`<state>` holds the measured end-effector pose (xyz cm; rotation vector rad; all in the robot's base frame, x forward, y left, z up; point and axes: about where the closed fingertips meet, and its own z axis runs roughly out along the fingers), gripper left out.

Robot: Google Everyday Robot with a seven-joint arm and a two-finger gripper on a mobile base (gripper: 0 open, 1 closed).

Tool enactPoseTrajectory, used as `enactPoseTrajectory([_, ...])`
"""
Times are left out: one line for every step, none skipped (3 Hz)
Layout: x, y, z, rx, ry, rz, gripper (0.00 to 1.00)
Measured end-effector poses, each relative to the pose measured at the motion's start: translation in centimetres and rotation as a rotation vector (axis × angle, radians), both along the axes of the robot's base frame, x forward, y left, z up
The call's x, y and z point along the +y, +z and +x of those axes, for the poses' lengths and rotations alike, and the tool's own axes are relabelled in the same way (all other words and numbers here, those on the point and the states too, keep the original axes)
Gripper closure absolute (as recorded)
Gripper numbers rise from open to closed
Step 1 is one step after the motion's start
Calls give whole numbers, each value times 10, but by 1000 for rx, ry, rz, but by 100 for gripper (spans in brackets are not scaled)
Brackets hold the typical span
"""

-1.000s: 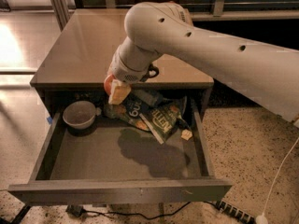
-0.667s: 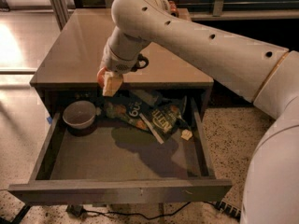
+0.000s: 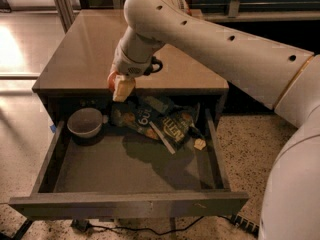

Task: Pick apple from top drawer and place on counter

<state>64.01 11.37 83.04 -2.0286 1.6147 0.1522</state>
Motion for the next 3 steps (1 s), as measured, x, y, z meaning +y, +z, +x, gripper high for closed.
enactPoseTrajectory([-42, 49, 16, -89, -79, -2, 100])
enactPoseTrajectory([-43, 40, 28, -69, -87, -6, 100])
enactPoseTrajectory([-45, 32, 39, -47, -92, -15, 100])
